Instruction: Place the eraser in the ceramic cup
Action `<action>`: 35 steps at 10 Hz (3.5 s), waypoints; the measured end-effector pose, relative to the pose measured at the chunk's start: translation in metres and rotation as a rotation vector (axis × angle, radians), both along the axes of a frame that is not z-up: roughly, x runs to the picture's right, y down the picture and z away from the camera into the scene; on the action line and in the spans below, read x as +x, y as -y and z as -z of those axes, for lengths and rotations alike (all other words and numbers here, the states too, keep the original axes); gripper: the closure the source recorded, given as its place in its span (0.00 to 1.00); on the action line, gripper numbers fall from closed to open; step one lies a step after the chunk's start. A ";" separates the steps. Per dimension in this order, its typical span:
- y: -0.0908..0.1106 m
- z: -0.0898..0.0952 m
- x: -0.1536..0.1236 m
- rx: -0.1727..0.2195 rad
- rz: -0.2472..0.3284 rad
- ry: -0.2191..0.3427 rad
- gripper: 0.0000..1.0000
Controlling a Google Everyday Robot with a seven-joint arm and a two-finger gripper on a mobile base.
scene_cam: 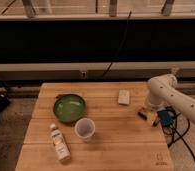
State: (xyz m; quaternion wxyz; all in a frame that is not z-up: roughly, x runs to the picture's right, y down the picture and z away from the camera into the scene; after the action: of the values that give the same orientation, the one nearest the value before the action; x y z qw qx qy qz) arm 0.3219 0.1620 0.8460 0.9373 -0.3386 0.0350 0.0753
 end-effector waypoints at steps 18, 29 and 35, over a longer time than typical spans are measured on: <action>-0.002 -0.025 0.016 -0.018 -0.060 0.008 1.00; 0.072 0.050 -0.113 0.009 0.226 0.450 1.00; 0.072 0.099 -0.153 -0.011 0.398 0.570 1.00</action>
State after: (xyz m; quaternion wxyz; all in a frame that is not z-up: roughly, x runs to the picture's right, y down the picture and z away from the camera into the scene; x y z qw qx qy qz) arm 0.1691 0.0897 0.7467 0.9037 -0.3378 -0.1626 -0.2068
